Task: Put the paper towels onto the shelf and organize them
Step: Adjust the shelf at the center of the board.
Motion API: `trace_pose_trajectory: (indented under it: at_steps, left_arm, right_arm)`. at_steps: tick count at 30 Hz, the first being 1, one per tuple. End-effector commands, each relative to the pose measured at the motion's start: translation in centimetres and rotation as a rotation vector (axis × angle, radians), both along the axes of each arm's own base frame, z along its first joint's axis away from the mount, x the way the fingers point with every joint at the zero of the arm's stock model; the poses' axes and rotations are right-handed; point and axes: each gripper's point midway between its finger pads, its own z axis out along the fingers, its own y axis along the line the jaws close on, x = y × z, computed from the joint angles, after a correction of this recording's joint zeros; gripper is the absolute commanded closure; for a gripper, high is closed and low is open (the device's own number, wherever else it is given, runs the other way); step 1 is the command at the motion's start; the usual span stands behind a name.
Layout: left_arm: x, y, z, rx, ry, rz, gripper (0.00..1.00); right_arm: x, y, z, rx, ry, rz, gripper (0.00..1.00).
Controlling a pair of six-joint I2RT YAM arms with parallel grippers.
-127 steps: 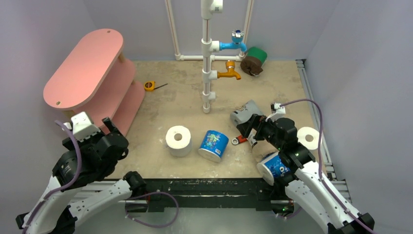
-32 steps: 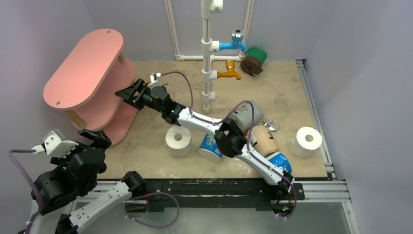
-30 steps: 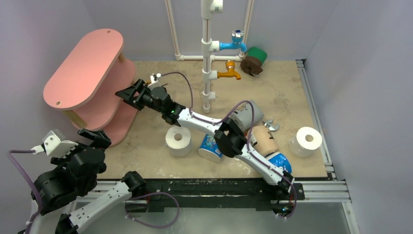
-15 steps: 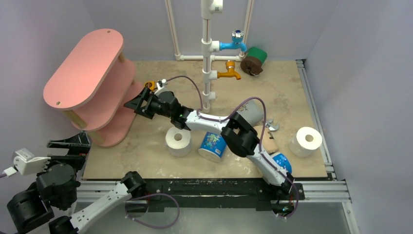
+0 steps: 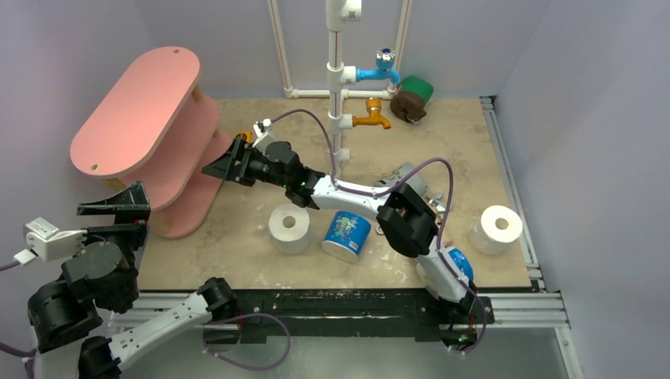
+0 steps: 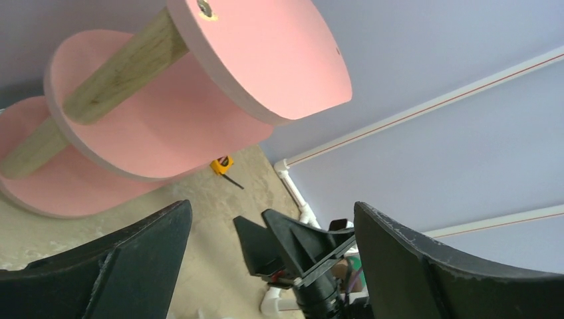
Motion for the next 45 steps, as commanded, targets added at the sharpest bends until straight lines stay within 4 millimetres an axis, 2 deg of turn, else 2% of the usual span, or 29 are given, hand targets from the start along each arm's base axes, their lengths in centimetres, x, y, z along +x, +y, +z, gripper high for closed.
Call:
trace_pose_trajectory:
  at_steps: [1,9,14,26,33,36,40,43,45]
  left_arm:
    - [0.8,-0.2,2.5,-0.073,-0.081,0.055,0.10]
    - [1.1,0.4,3.9,-0.041,-0.087,0.149,0.14]
    - [1.9,-0.6,4.4,0.017,-0.054,0.161,0.15]
    - [2.6,-1.6,4.5,0.140,0.020,0.148,0.07]
    - [5.2,-5.8,7.8,0.427,0.123,-0.009,0.02]
    - [6.0,-7.4,8.5,0.532,0.150,-0.089,0.00]
    - [7.5,-10.6,7.7,0.687,0.212,-0.221,0.00]
    - [8.0,-11.9,6.7,0.739,0.226,-0.272,0.00]
    - [8.4,-13.0,7.0,0.761,0.187,-0.320,0.00]
  right_arm:
    - [-1.9,-0.7,3.3,0.040,-0.095,0.045,0.16]
    - [-2.7,-1.8,4.0,0.045,-0.117,0.056,0.16]
    - [-3.2,-2.2,4.3,0.045,-0.120,0.062,0.16]
    - [-4.0,-3.7,4.7,0.029,-0.135,0.044,0.16]
    - [-3.9,-5.3,4.1,-0.064,-0.189,0.002,0.15]
    - [-3.6,-6.6,3.8,-0.141,-0.230,-0.035,0.15]
    - [-3.5,-8.3,3.1,-0.210,-0.274,-0.065,0.13]
    - [-3.8,-9.1,2.4,-0.251,-0.289,-0.068,0.13]
    - [-3.9,-9.6,1.9,-0.275,-0.295,-0.071,0.13]
